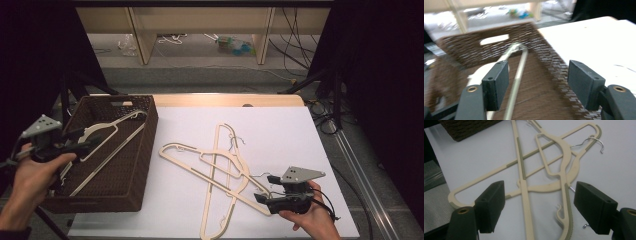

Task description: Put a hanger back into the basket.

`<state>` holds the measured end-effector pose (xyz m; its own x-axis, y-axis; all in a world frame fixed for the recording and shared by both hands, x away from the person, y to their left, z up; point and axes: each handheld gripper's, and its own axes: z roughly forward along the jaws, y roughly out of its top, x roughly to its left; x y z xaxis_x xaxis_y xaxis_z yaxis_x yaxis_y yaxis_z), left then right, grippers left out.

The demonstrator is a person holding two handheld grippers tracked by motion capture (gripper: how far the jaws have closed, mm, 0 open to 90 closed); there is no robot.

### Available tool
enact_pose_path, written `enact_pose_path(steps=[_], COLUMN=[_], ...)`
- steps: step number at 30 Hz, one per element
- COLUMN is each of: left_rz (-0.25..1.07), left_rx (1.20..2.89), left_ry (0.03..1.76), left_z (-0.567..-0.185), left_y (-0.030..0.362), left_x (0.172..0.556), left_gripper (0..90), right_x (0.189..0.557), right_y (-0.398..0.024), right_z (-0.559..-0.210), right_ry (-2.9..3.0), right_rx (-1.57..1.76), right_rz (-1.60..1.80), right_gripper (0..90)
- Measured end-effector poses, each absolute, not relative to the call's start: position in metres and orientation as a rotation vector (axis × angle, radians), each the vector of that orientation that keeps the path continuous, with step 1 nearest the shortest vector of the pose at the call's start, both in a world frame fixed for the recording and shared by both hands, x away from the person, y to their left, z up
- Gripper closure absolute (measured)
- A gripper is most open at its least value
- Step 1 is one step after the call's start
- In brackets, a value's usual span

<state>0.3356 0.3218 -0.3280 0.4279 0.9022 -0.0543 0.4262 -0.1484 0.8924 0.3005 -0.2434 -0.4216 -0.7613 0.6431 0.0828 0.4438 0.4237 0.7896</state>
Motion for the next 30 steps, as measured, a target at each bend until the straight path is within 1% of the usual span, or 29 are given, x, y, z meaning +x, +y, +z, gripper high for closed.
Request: enact_pose_path(steps=[5, 10, 12, 13, 17, 24, 30], left_rz=[0.569, 0.514, 0.467, 0.466, 0.410, 0.351, 0.416], left_rx=[1.782, 1.822, 1.841, 1.865, 1.852, 1.833, 1.822], left_ry=[1.011, 0.851, 0.839, 0.790, 0.780, 0.785, 0.781], left_z=[-0.334, -0.343, -0.349, -0.352, -0.370, -0.401, -0.417], left_y=[0.275, 0.235, 0.219, 0.211, 0.188, 0.171, 0.170], left_x=[0.312, 0.302, 0.299, 0.300, 0.300, 0.296, 0.290], left_gripper=[30.2, 27.9, 26.7, 26.4, 24.3, 17.7, 17.8], right_x=[0.302, 0.304, 0.304, 0.304, 0.305, 0.305, 0.306], right_y=[-0.244, -0.247, -0.248, -0.248, -0.249, -0.248, -0.249], right_z=[-0.424, -0.428, -0.429, -0.430, -0.430, -0.435, -0.437], right_ry=[2.451, 2.430, 2.435, 2.430, 2.428, 2.434, 2.433], right_rx=[0.975, 0.988, 0.995, 0.996, 1.000, 1.006, 0.992], right_rz=[1.244, 1.244, 1.252, 1.250, 1.255, 1.253, 1.251], right_gripper=[26.2, 26.2, 26.1, 26.2, 26.2, 26.0, 25.9])
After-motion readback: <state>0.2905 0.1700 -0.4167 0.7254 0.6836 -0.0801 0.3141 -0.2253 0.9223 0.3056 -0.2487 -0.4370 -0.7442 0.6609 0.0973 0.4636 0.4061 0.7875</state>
